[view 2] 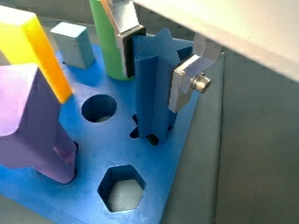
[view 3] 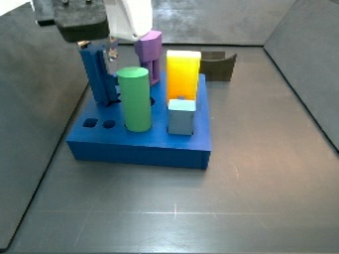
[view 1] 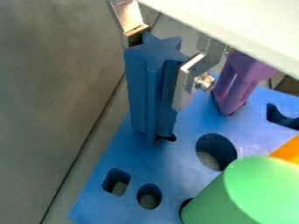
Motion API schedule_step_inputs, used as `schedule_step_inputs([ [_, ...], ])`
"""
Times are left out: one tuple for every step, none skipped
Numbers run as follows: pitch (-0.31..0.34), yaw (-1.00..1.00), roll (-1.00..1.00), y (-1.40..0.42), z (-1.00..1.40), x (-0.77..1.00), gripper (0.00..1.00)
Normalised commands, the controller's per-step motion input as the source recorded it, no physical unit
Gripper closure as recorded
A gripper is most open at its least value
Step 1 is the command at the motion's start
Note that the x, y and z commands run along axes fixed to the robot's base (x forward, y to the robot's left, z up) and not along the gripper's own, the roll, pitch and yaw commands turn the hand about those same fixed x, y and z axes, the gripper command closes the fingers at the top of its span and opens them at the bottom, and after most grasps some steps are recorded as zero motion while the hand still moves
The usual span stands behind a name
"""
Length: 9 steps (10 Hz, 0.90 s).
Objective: Pick up the star object. Move up. Move to above the board. Insert the star object.
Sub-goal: Insert the star object.
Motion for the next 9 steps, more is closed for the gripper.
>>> schedule_step_inputs([
  [0.024, -0.36, 0.01, 0.0, -0.18, 0.09, 1.0],
  [0.0, -0.32, 0.01, 0.0, -0.26, 0.0, 1.0],
  [0.0, -0.32, 0.0, 0.0, -0.26, 0.0, 1.0],
  [0.003, -0.33, 0.01, 0.0, -0.29, 0.0, 1.0],
  [0.016, -0.36, 0.0, 0.0, -0.31, 0.04, 1.0],
  [0.011, -0.35, 0.0, 0.01, -0.35, 0.04, 1.0],
  [0.02, -0.22, 0.01, 0.06, -0.3, 0.05, 1.0],
  [0.01, -0.02, 0.03, 0.06, -0.28, 0.05, 1.0],
  [0.016, 0.0, 0.03, 0.06, -0.26, 0.15, 1.0],
])
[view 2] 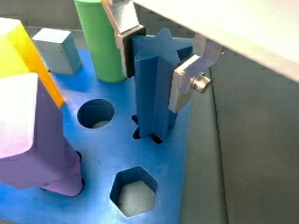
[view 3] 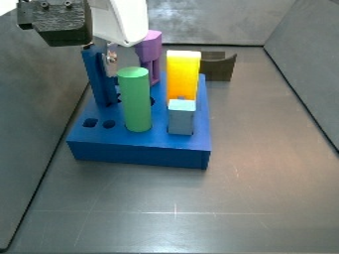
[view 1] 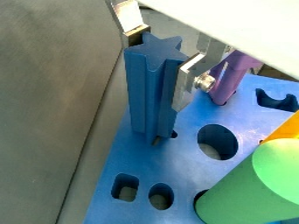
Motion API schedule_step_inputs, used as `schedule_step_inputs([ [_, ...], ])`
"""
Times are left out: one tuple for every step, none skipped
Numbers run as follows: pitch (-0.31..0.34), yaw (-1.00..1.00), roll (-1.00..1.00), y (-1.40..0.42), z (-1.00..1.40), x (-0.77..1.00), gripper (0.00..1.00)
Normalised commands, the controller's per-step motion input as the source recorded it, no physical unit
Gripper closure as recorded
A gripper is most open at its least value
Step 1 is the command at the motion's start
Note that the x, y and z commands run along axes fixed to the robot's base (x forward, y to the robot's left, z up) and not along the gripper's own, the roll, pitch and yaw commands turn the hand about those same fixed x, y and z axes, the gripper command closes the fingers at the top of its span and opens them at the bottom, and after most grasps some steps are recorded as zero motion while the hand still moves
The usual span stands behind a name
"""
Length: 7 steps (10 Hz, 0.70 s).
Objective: Pick up the star object. Move up. Move to above the board. Insert the star object.
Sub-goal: Insert the star object.
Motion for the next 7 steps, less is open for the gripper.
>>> schedule_step_inputs([
  [0.013, 0.03, 0.04, 0.04, -0.28, 0.15, 1.0],
  [0.016, 0.01, 0.02, 0.02, -0.29, 0.19, 1.0],
  [0.0, -0.15, 0.0, 0.0, -0.33, 0.26, 1.0],
  [0.0, -0.29, -0.03, 0.0, -0.36, 0.24, 1.0],
  [0.0, -0.33, -0.03, 0.0, -0.41, 0.17, 1.0],
  [0.0, -0.37, -0.03, 0.0, -0.54, 0.15, 1.0],
  [0.0, -0.4, 0.0, 0.0, -0.76, 0.11, 1.0],
])
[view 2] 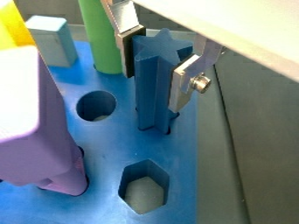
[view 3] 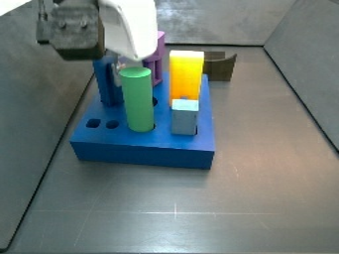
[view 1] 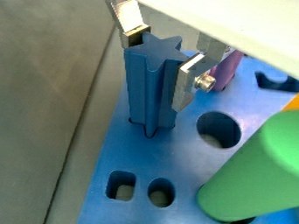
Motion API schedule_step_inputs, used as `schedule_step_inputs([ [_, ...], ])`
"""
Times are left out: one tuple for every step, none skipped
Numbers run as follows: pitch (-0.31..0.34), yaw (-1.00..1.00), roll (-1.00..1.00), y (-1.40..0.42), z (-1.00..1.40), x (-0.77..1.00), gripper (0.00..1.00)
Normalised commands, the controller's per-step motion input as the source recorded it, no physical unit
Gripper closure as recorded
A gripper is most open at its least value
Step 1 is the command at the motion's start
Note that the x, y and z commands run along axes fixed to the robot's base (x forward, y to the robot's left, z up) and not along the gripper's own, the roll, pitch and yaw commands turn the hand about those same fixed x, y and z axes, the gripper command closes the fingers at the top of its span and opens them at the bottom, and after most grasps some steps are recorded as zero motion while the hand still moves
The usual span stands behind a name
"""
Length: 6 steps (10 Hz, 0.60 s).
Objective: Pick up the star object. Move up. Move to above the board. Insert the star object.
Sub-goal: Insert the star object.
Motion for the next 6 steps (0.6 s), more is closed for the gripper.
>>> schedule_step_inputs([
  [-0.064, -0.4, 0.0, 0.0, -1.0, 0.02, 1.0],
  [-0.069, -0.38, 0.0, 0.0, -1.0, 0.02, 1.0],
  [-0.079, -0.36, 0.0, 0.0, -1.0, 0.0, 1.0],
  [-0.094, -0.24, 0.0, 0.0, -0.9, 0.0, 1.0],
  [-0.173, 0.0, -0.18, 0.05, -0.15, 0.0, 1.0],
  [-0.013, 0.0, -0.05, 0.02, -0.03, 0.0, 1.0],
])
